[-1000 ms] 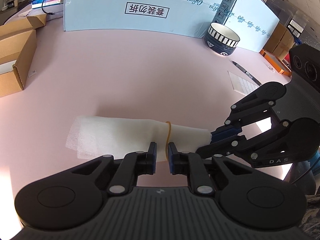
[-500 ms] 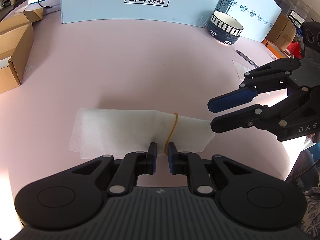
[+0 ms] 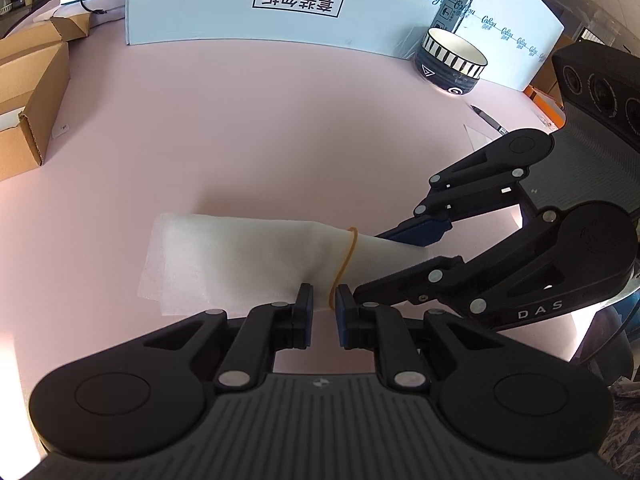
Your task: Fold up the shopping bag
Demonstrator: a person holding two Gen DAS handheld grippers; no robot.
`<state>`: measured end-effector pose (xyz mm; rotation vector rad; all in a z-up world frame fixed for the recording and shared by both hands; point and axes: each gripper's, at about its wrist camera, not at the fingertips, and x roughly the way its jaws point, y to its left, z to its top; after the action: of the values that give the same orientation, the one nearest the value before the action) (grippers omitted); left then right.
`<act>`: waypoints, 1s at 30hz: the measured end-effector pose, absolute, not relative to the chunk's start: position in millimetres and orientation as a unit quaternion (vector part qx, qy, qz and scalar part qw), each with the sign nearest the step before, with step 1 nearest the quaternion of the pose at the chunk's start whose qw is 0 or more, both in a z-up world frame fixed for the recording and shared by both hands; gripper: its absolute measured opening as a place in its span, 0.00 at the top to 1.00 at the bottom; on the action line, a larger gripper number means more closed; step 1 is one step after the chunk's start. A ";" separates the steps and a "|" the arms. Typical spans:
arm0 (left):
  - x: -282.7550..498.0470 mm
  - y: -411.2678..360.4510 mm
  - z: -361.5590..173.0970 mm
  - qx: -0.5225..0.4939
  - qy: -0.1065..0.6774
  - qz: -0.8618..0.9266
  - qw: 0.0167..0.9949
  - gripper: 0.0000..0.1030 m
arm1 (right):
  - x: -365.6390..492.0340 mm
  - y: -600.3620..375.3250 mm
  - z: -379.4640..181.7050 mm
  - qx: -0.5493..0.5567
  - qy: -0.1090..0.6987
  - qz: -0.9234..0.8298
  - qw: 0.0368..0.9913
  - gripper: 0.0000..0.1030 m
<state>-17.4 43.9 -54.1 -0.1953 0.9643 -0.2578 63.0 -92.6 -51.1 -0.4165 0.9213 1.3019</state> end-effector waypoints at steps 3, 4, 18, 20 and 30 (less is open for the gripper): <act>-17.5 44.5 -54.9 -0.097 0.460 -0.122 0.874 0.89 | 61.3 -91.3 -53.1 -0.195 0.409 0.576 0.680 0.88; -17.5 44.5 -55.0 -0.098 0.459 -0.121 0.875 0.89 | 60.2 -91.2 -52.2 -0.199 0.407 0.576 0.680 0.92; -26.3 30.8 -31.5 -0.050 0.416 -0.114 0.901 0.74 | 34.7 -82.9 -40.2 -0.301 0.340 0.595 0.663 0.95; -27.2 32.3 -32.6 -0.051 0.416 -0.112 0.901 0.74 | 32.3 -83.0 -39.7 -0.307 0.334 0.597 0.661 0.95; -29.0 35.7 -40.9 -0.077 0.414 -0.143 0.896 0.99 | 32.2 -80.1 -38.9 -0.308 0.330 0.604 0.657 0.94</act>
<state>-29.0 35.7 -40.9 -0.1603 0.8590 -0.2954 32.2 -80.1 -38.9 -0.6977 0.7466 1.3679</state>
